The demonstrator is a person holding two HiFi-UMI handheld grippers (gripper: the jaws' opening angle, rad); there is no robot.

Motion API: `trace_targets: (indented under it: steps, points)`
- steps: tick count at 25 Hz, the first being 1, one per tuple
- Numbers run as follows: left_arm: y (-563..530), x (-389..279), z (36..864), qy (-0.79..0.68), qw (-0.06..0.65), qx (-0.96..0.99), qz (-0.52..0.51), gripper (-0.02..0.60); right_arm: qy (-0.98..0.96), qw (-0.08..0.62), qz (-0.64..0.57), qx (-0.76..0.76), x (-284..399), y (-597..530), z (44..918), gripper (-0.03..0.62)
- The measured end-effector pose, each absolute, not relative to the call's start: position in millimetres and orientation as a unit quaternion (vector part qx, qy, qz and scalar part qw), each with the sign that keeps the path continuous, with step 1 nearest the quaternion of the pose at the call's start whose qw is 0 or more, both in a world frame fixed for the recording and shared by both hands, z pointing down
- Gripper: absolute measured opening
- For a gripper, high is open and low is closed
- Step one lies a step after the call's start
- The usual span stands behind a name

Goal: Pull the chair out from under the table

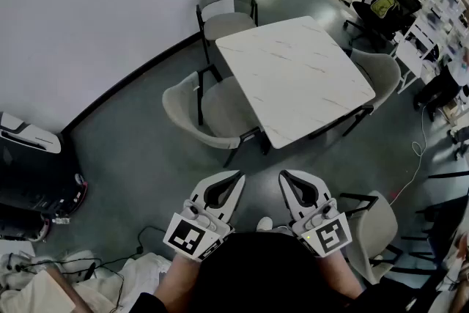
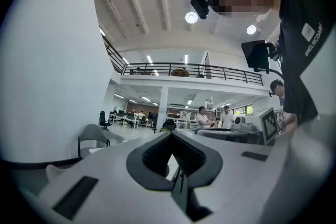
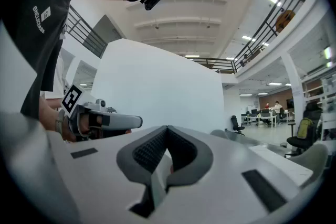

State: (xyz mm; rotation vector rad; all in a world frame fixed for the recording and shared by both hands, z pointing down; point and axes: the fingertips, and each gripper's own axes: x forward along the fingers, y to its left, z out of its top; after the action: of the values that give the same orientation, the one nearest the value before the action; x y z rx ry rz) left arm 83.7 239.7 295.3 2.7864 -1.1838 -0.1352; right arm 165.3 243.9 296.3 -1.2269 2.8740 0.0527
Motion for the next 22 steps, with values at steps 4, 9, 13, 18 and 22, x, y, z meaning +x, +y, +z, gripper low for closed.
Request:
trace_targets:
  steps: [4, 9, 13, 18, 22]
  points:
    - [246, 87, 293, -0.385, 0.056, 0.920, -0.052, 0.005, 0.920, 0.026, 0.030, -0.390, 170, 245, 291, 0.012]
    - [248, 94, 293, -0.384, 0.059, 0.920, -0.055, 0.005, 0.920, 0.026, 0.026, -0.390, 178, 245, 292, 0.012]
    - [248, 94, 295, -0.386, 0.071, 0.918, -0.061, 0.005, 0.921, 0.025, 0.020, -0.388, 179, 246, 294, 0.012]
    - [246, 96, 302, -0.394, 0.072, 0.915, -0.043, 0.005, 0.923, 0.032, 0.005, -0.384, 183, 244, 297, 0.011]
    - [242, 103, 308, -0.407, 0.082, 0.909, -0.035, 0.005, 0.928, 0.043, 0.001, -0.370, 191, 244, 297, 0.012]
